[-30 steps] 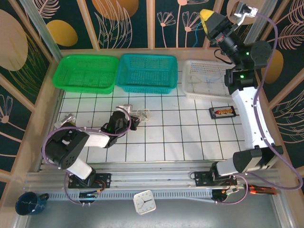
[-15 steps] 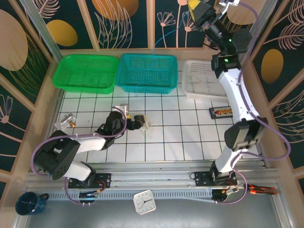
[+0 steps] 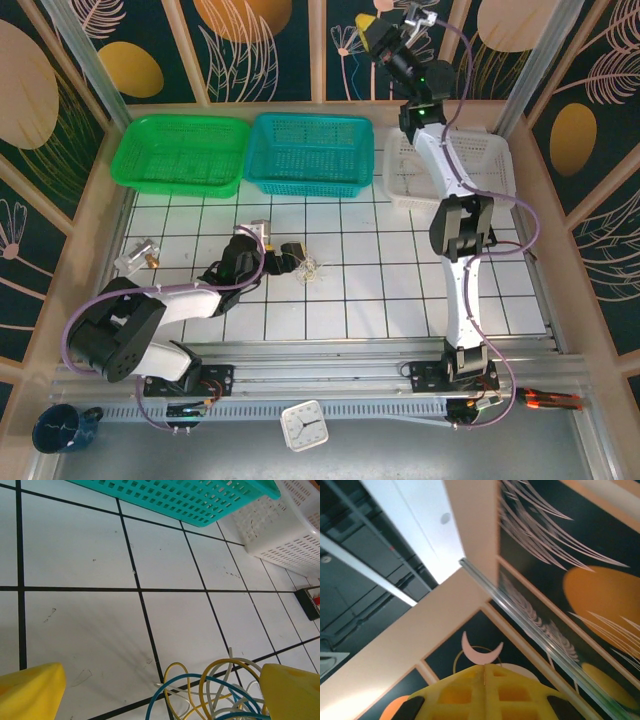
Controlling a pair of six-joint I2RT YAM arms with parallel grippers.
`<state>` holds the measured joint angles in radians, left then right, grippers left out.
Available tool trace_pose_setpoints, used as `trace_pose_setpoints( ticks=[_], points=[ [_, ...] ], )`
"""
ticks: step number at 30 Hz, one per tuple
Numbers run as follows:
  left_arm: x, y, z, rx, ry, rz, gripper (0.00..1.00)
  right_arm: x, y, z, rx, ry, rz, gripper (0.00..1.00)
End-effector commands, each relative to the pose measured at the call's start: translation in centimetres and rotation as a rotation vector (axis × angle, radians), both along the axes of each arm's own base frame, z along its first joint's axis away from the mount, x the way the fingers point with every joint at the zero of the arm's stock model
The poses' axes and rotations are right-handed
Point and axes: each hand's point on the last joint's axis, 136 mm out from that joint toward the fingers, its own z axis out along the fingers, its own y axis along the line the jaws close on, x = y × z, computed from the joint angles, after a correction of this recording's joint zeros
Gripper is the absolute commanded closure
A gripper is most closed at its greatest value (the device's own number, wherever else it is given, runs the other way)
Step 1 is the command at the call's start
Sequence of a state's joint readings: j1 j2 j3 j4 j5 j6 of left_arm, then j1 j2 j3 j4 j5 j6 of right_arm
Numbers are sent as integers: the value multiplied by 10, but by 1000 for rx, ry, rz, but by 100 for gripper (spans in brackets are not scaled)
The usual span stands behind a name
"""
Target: Untangle the cables
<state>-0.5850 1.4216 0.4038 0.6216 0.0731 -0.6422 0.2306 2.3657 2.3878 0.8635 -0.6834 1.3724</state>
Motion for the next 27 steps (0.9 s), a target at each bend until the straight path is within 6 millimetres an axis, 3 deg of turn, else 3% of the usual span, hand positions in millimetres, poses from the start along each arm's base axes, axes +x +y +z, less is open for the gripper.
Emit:
trace_pose_setpoints(
  ticks=[1,6,11,15,18,23,27],
  points=[
    [-1,-4,-7,-13,38,-11,1,-21,3,17,8,-81,27,100],
    [0,-9,-17,-11,70,-27,1,-30,7,37,6,-122,28,100],
    [2,-12,-15,-27,70,-29,1,-59,11,66,19,-198,33,100],
    [2,-13,-14,-32,69,-31,1,-71,29,64,-22,-217,59,100],
    [2,-13,-14,-31,69,-32,1,-56,41,36,-67,-172,58,100],
    [2,-12,-12,-37,67,-28,1,-17,58,-35,-119,-50,85,100],
    [3,-12,-8,-44,56,-22,1,16,79,-120,-236,86,94,100]
  ],
)
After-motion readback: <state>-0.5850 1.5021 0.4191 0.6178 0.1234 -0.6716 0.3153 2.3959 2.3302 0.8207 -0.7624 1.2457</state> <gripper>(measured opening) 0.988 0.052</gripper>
